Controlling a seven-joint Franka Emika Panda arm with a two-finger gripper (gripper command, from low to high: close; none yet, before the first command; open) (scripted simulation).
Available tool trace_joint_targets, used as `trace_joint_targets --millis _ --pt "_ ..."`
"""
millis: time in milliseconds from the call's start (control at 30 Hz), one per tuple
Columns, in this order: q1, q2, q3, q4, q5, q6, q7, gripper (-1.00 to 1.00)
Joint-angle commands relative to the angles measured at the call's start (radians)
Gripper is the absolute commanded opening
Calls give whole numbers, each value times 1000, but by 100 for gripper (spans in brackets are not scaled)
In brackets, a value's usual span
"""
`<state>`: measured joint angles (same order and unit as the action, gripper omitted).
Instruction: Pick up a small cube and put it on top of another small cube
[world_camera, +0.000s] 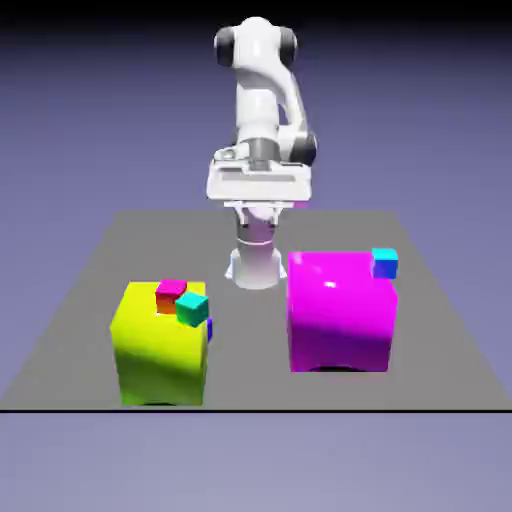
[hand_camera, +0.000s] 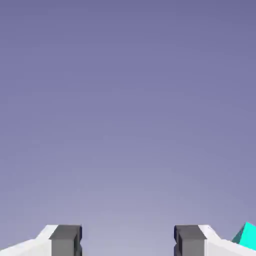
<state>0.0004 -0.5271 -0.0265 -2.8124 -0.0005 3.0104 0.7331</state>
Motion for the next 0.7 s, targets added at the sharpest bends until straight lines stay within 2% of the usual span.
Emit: trace_joint_targets --millis 0,233,333,500,567,667 --pt "-29 30 -33 5 17 -43 -26 0" --pt "-264 212 -238 39 131 -330 -245 0" --pt "-335 312 -293 28 122 -384 -301 0" --pt "-191 487 -302 -21 -13 -250 -98 0" --pt "-126 498 -289 -48 -44 -237 -24 0" --pt "-165 571 -235 -38 12 -176 -64 0"
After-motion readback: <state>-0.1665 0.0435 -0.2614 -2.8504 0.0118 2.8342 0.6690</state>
